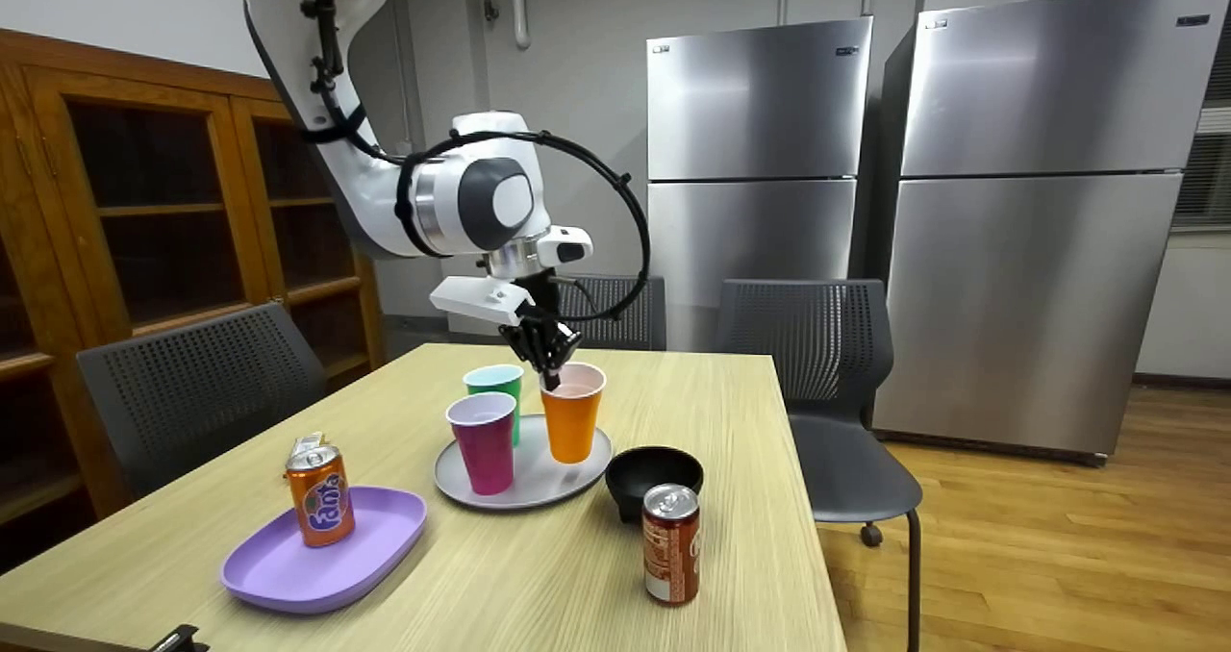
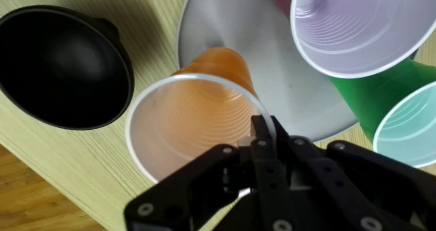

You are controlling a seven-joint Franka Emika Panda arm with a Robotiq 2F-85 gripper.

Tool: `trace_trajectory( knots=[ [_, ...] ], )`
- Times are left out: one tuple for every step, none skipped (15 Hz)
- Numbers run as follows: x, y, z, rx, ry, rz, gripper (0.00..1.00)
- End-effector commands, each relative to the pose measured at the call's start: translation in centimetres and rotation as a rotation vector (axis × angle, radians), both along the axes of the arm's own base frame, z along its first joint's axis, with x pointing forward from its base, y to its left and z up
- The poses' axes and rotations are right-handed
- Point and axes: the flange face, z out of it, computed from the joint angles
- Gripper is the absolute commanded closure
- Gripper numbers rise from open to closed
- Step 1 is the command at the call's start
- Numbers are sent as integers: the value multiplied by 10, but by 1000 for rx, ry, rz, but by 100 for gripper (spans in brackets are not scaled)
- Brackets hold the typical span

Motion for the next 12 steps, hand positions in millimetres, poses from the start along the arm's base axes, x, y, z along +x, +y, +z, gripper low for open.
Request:
trace_trajectory(
  knots=[
    [21, 5, -2, 23, 16, -52, 99],
    [23, 5, -3, 21, 15, -56, 99],
    [26, 5, -5, 18, 15, -60, 99],
    [28, 6, -7, 14, 14, -65, 99],
    [29, 6, -8, 14, 13, -70, 99],
    [31, 7, -10, 15, 15, -74, 99],
    [32, 7, -11, 14, 16, -77, 99],
    [33, 8, -13, 15, 17, -80, 99],
    [34, 9, -14, 16, 16, -84, 99],
    [34, 9, -16, 14, 17, -86, 99],
    [35, 10, -18, 12, 19, -88, 99],
    [35, 11, -20, 11, 21, -91, 99]
  ],
)
